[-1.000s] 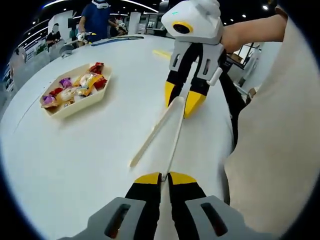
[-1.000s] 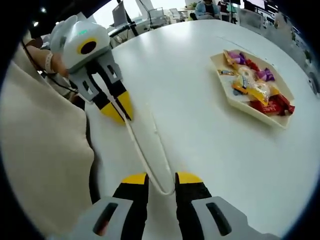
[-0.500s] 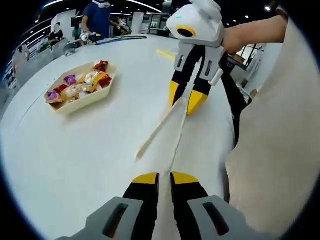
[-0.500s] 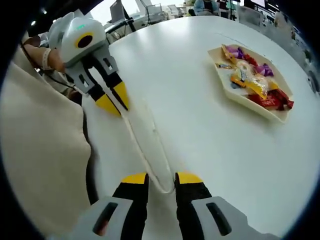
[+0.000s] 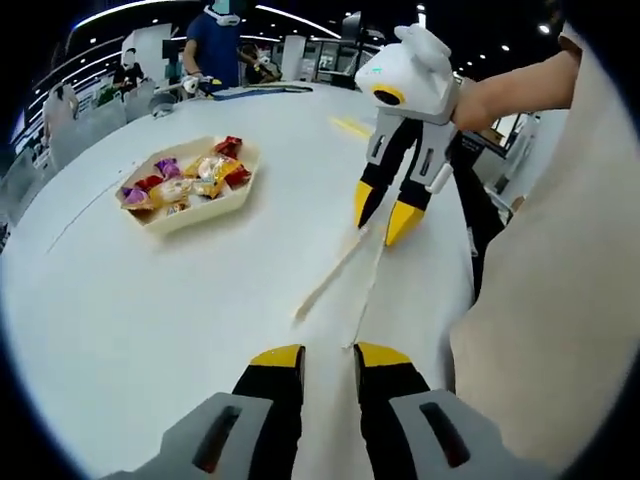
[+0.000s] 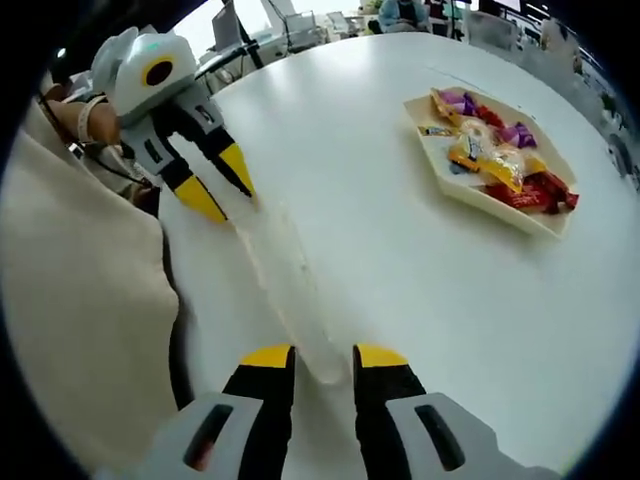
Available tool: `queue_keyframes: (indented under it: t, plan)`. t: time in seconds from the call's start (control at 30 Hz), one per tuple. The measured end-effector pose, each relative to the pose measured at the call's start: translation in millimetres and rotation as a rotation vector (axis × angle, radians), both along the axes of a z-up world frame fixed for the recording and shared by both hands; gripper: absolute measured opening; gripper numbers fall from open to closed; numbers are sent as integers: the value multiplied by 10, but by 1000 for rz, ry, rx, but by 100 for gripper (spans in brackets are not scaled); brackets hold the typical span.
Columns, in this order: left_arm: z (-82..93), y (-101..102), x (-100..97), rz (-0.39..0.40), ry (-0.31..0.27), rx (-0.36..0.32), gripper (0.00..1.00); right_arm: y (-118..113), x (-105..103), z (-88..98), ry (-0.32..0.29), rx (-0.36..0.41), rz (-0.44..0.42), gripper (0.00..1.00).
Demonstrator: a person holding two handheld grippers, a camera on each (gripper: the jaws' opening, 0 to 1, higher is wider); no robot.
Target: Place the target food into the container with the food tongs after gripping and lifting it, then release it inside without dropping or visibly crushing the food.
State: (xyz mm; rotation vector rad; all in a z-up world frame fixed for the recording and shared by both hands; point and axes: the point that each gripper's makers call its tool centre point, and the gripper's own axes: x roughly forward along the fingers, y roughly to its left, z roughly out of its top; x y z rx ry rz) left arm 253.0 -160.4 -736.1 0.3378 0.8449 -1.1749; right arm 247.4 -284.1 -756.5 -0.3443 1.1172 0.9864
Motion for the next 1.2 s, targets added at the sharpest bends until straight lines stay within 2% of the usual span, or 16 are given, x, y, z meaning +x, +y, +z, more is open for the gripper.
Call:
queue_keyframes:
  t: [0.17, 0.27, 0.33, 0.37, 0.47, 0.6, 1.0, 1.2]
  plan:
    - [138, 36, 96, 62, -25, -39, 27, -7, 86, 146, -29, 42, -61, 26]
    - [282, 67, 166, 126, -40, -86, 31, 11, 172, 320, -62, 103, -134, 28]
    - [333, 84, 210, 160, -51, -102, 36, 5, 216, 398, -81, 131, -171, 31]
    - [389, 121, 284, 207, -79, -118, 40, 11, 250, 461, -105, 156, -188, 34]
    - [451, 159, 325, 239, -88, -134, 45, -17, 292, 584, -136, 195, -244, 37]
    - [606, 215, 385, 278, -109, -175, 48, -54, 326, 660, -170, 205, -275, 42]
    - [996, 374, 512, 379, -173, -260, 57, 29, 413, 954, -233, 287, -343, 48]
    - [1194, 474, 617, 439, -203, -310, 64, 43, 513, 1233, -292, 357, -398, 52]
